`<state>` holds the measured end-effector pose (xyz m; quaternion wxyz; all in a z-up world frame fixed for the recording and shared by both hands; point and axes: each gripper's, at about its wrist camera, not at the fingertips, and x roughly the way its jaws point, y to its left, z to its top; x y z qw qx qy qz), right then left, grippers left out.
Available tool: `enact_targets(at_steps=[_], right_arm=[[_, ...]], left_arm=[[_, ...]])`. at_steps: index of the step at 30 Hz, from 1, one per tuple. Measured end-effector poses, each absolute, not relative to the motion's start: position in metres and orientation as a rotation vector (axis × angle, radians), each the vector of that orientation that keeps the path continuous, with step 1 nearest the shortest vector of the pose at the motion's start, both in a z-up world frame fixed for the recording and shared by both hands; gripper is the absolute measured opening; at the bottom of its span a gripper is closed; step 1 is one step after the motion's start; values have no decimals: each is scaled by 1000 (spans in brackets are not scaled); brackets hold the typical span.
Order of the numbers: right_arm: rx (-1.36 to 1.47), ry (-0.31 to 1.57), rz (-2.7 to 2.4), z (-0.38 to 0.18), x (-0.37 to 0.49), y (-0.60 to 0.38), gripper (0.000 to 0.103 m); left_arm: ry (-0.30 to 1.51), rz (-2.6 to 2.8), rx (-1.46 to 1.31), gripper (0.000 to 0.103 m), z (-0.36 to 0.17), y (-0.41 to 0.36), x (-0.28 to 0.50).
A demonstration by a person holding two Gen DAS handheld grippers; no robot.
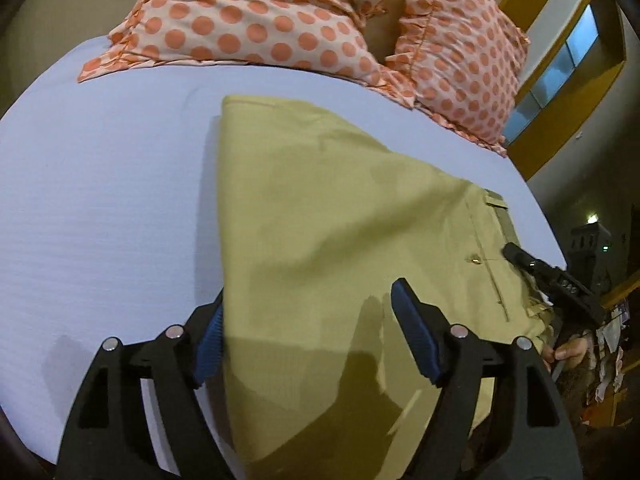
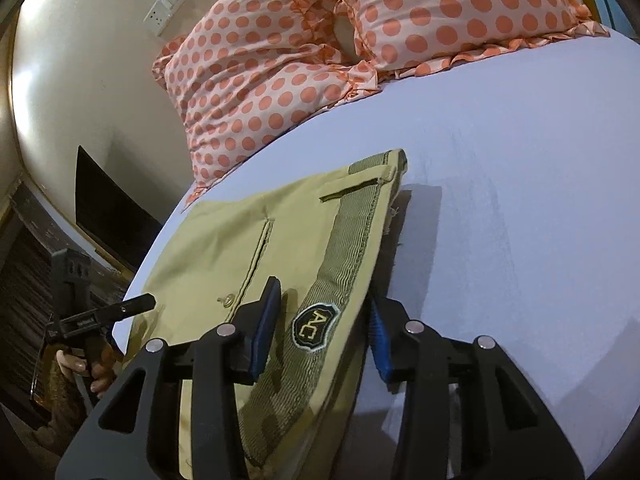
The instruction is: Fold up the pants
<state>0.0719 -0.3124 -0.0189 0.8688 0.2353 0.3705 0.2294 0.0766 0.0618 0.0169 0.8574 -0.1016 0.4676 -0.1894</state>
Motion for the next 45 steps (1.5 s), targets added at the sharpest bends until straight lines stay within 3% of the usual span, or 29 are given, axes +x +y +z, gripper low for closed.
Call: enact_targets(at_steps=[6, 10, 13, 15, 16, 18, 19, 22, 30, 33, 36, 37, 40, 43, 45], right_arm=[[488, 763, 507, -19, 72, -310, 44], [507, 769, 531, -19, 74, -313, 44], [510, 774, 551, -19, 76, -313, 43], [506, 794, 580, -22, 78, -309, 26], [542, 812, 616, -25, 81, -310, 20], [620, 837, 667, -28, 88, -318, 16], [637, 840, 683, -27, 90, -320, 15], [609, 825, 709, -10, 99, -317, 14], [534, 737, 526, 43, 176, -327, 11], [475, 840, 346, 23, 206, -333, 21], [400, 890, 174, 15, 198, -346, 23], [399, 824, 145, 22, 182, -354, 28], [441, 708, 261, 40, 142, -356, 59], [434, 733, 441, 39, 129, -328, 64], [425, 775, 479, 34, 134, -310, 73]], left_arm=[[1003, -404, -217, 77, 15, 59, 83], [1020, -386, -288, 68, 11, 74, 87], [1019, -372, -280, 68, 12, 72, 87], [1015, -357, -229, 68, 12, 63, 85], [1009, -345, -191, 62, 13, 57, 84], [993, -327, -165, 35, 15, 56, 82], [985, -327, -179, 14, 17, 60, 82], [980, -351, -232, 8, 20, 68, 87], [842, -330, -152, 9, 50, 38, 157], [867, -253, -117, 13, 36, 27, 196], [859, -187, -121, 19, 37, 34, 191], [822, -153, -106, 19, 42, 38, 179], [717, -180, -122, 27, 61, 42, 139], [732, -341, -180, 39, 60, 24, 118], [806, -411, -203, 46, 48, 9, 120]])
